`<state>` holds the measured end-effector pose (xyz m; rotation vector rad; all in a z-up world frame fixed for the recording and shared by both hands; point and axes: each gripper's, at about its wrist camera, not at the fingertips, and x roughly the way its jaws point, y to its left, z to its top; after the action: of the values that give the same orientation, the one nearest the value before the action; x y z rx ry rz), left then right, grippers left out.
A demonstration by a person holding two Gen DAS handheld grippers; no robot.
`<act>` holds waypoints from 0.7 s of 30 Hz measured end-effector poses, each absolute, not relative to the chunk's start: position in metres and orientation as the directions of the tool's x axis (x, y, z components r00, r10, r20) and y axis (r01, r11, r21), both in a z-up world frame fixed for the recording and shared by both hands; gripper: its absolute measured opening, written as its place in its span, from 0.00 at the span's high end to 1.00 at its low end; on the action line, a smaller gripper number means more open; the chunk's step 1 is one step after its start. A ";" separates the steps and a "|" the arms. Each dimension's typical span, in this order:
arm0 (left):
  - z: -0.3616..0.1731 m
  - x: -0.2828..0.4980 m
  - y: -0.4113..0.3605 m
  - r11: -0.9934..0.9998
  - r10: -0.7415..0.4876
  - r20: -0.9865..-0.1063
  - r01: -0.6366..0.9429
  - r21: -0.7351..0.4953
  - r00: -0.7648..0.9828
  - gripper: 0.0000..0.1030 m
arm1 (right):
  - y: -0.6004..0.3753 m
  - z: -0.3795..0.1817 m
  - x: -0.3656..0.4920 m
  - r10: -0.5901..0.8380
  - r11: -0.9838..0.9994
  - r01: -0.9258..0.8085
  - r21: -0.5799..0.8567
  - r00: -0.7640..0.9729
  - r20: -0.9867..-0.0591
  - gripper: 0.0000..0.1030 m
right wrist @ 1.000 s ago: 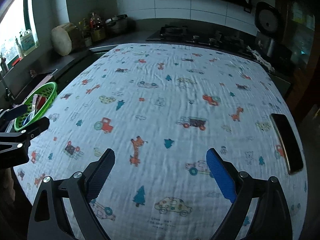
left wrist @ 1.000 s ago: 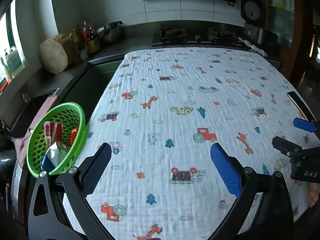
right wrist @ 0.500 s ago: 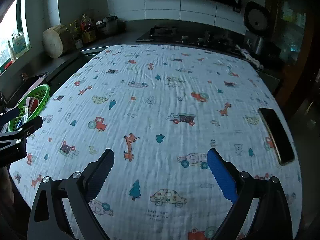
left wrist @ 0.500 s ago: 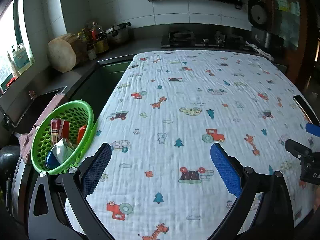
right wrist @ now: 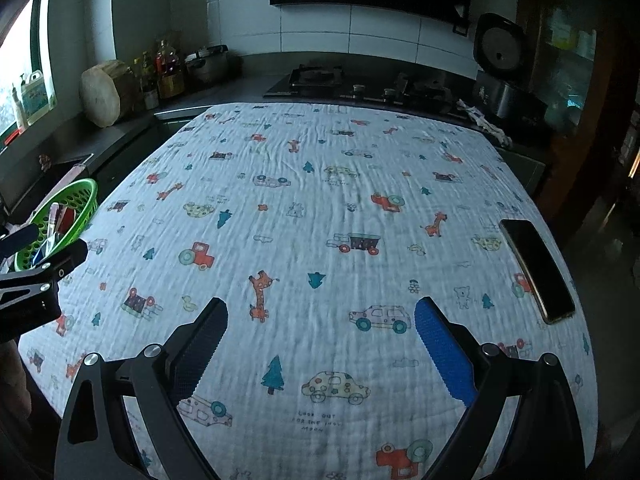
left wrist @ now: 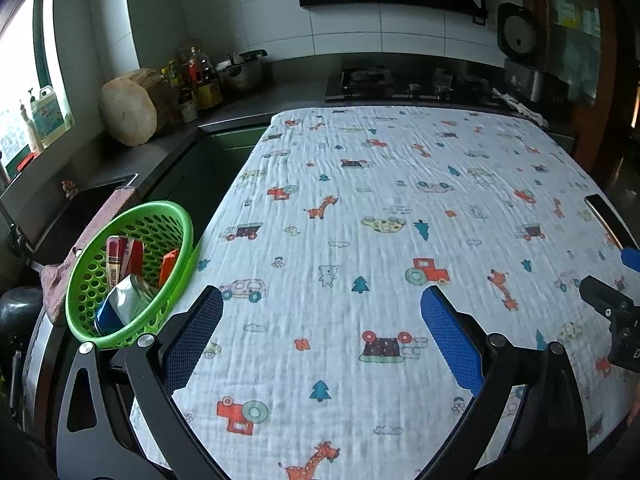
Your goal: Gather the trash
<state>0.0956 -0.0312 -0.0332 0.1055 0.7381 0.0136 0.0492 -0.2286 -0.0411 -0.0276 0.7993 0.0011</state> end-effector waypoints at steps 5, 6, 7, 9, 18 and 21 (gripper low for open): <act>-0.032 0.094 -0.033 0.995 0.046 -0.670 0.029 0.100 0.741 0.05 | -0.228 -0.041 0.048 -0.007 1.000 -0.011 -0.021 0.698 -0.716 0.11; -0.032 0.094 -0.033 0.995 0.045 -0.670 0.030 0.099 0.741 0.05 | -0.228 -0.041 0.048 -0.007 1.000 -0.011 -0.021 0.698 -0.716 0.11; -0.032 0.094 -0.033 0.995 0.045 -0.671 0.030 0.099 0.741 0.05 | -0.228 -0.041 0.048 -0.008 1.000 -0.010 -0.020 0.698 -0.716 0.11; -0.032 0.094 -0.033 0.995 0.043 -0.671 0.032 0.098 0.740 0.05 | -0.228 -0.040 0.048 -0.007 1.000 -0.009 -0.018 0.698 -0.716 0.11; -0.034 0.094 -0.038 0.995 0.030 -0.674 0.044 0.093 0.738 0.05 | -0.231 -0.042 0.049 -0.008 1.000 -0.001 -0.012 0.695 -0.719 0.11; -0.034 0.094 -0.038 0.995 0.028 -0.675 0.047 0.092 0.738 0.05 | -0.232 -0.042 0.049 -0.009 1.000 0.001 -0.011 0.695 -0.719 0.11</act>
<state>0.0937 -0.0384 -0.0341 0.1054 0.7416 -0.0103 0.0489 -0.2319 -0.0421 -0.0104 0.8020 -0.0052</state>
